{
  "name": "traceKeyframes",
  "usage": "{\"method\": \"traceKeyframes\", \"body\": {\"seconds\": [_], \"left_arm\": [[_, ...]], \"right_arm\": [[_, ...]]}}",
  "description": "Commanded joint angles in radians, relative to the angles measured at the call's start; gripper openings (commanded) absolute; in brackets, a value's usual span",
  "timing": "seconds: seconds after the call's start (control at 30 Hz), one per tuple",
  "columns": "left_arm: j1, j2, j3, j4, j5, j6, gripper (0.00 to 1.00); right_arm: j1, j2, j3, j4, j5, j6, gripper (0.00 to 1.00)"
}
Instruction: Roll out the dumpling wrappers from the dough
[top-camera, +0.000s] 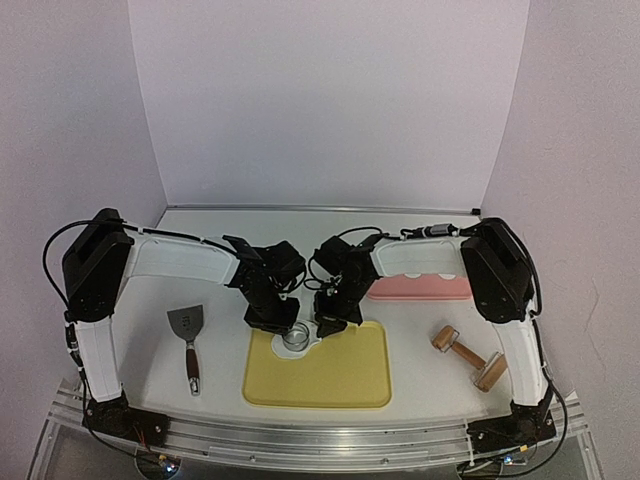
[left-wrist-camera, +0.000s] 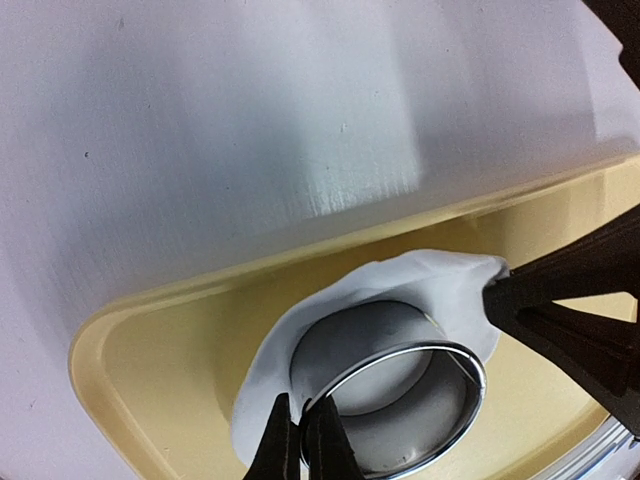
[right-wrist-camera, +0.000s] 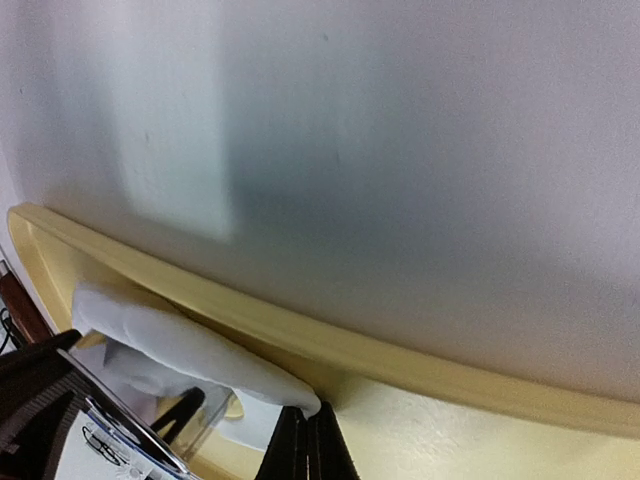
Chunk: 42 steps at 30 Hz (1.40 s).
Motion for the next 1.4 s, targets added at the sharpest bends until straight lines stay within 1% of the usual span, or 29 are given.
{"method": "traceKeyframes", "body": {"seconds": [0.0, 0.2, 0.5, 0.6, 0.7, 0.8, 0.9, 0.93, 1.17, 1.37], "left_arm": [[0.003, 0.026, 0.015, -0.029, -0.050, -0.004, 0.00], [0.002, 0.025, 0.015, -0.032, -0.049, -0.003, 0.00], [0.003, 0.027, 0.020, -0.029, -0.049, 0.005, 0.00], [0.002, 0.023, 0.020, -0.023, -0.044, 0.010, 0.00], [0.003, 0.019, 0.025, -0.014, -0.031, 0.014, 0.01], [0.003, 0.011, 0.028, -0.005, -0.023, 0.014, 0.08], [0.003, -0.004, 0.034, 0.006, -0.020, 0.015, 0.20], [0.003, -0.006, 0.034, 0.007, -0.019, 0.016, 0.21], [0.002, -0.040, 0.033, 0.013, -0.030, 0.007, 0.38], [0.003, -0.097, 0.018, 0.015, -0.053, -0.005, 0.47]], "right_arm": [[0.010, -0.096, -0.067, -0.003, -0.052, 0.050, 0.00], [0.011, -0.161, -0.134, 0.023, -0.082, 0.087, 0.00], [0.010, -0.292, -0.211, 0.032, -0.048, 0.117, 0.00], [0.008, -0.297, -0.211, 0.042, -0.033, 0.115, 0.00], [0.010, -0.262, -0.181, 0.080, -0.046, 0.127, 0.00], [0.010, -0.240, -0.166, 0.114, -0.060, 0.143, 0.00], [0.010, -0.217, -0.132, 0.131, -0.069, 0.147, 0.00], [0.009, -0.214, -0.130, 0.134, -0.072, 0.147, 0.00], [0.013, -0.198, -0.116, 0.161, -0.087, 0.159, 0.00], [0.017, -0.193, -0.114, 0.192, -0.109, 0.177, 0.00]]}}
